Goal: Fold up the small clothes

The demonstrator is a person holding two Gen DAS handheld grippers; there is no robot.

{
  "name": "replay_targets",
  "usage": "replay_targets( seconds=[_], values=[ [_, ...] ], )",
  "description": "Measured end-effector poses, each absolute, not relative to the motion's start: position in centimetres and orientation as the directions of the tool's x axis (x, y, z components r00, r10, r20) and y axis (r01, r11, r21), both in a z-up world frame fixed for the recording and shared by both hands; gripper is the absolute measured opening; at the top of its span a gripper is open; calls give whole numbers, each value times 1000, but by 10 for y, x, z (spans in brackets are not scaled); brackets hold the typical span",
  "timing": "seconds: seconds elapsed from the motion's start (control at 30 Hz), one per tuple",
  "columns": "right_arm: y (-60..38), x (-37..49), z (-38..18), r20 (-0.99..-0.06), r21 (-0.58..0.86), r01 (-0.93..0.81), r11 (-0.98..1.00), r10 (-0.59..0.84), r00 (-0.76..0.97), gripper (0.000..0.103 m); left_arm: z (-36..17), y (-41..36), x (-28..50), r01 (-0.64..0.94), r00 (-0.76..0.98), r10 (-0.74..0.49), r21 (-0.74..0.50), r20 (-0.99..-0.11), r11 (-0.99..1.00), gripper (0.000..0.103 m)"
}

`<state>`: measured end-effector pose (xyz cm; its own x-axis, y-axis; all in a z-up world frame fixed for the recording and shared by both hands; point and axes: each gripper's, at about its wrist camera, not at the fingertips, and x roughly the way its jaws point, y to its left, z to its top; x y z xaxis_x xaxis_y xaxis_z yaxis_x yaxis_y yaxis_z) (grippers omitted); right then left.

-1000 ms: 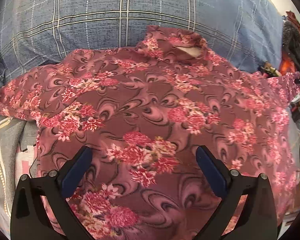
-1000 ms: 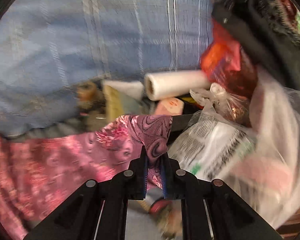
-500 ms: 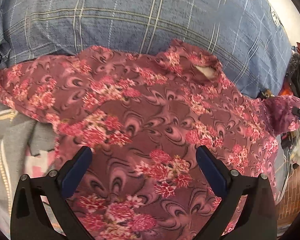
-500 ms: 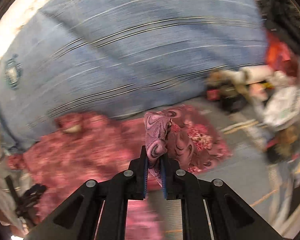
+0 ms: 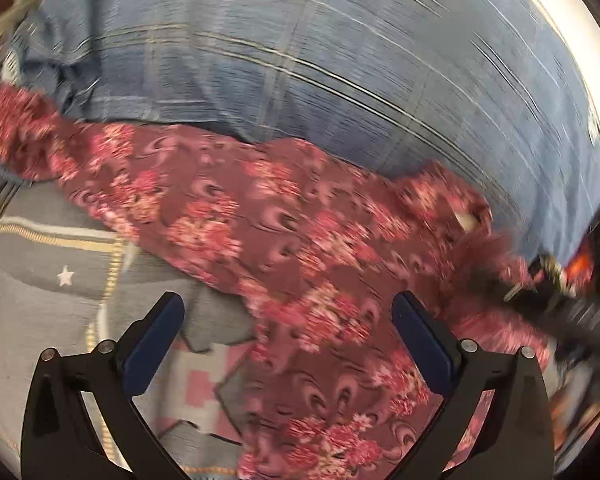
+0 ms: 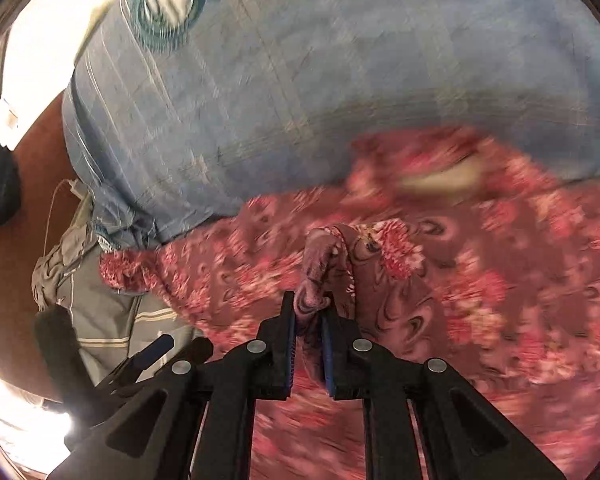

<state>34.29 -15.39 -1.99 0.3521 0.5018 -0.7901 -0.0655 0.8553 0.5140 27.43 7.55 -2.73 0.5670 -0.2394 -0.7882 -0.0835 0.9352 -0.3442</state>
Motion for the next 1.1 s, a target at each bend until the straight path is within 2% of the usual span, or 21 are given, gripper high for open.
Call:
replay_targets(
  seconds=[0.1, 0.2, 0.23, 0.27, 0.33, 0.4, 0.53, 0.63, 0.73, 0.83, 0.9, 1.0, 1.1],
  values=[
    [-135, 336, -49, -800, 560, -44, 827, 554, 228, 22, -35, 88, 280, -116, 550, -272, -394, -790, 912, 103],
    [-161, 312, -40, -762, 580, -49, 813, 562, 321, 22, -43, 82, 283, -92, 516, -329, -433, -791, 897, 103],
    [-177, 304, -36, -756, 579, -38, 815, 554, 349, 25, -45, 77, 284, -75, 503, -347, -440, -792, 895, 103],
    [-190, 297, -35, -760, 566, -21, 824, 531, 375, 33, -48, 68, 284, -47, 483, -378, -454, -790, 890, 103],
    [-227, 276, -36, -784, 514, 23, 857, 459, 419, 37, -52, 51, 285, 0, 444, -427, -477, -788, 879, 103],
    [-261, 252, -40, -795, 489, 49, 871, 421, 437, 37, -58, 30, 283, 47, 396, -460, -483, -794, 874, 103],
    [-313, 210, -52, -791, 501, 107, 859, 405, 459, 38, -56, 6, 277, 58, 397, -383, -393, -835, 918, 103],
    [-339, 187, -56, -770, 542, 143, 828, 422, 478, 38, -46, 8, 263, -10, 414, -382, -424, -826, 906, 103],
    [-356, 174, -57, -736, 592, 153, 792, 453, 503, 41, -32, 13, 241, -80, 449, -425, -509, -786, 857, 103],
    [-364, 168, -61, -719, 613, 147, 776, 471, 511, 42, -17, 3, 231, -68, 488, -427, -520, -762, 851, 103],
    [-362, 169, -64, -704, 631, 145, 762, 484, 520, 42, -22, -17, 237, -31, 442, -461, -527, -770, 850, 103],
    [-363, 169, -65, -686, 647, 135, 750, 496, 533, 43, -46, -39, 257, -66, 324, -532, -579, -783, 813, 103],
    [-366, 164, -67, -666, 671, 131, 730, 515, 540, 43, -66, -51, 280, -125, 280, -526, -573, -803, 810, 103]
  ],
)
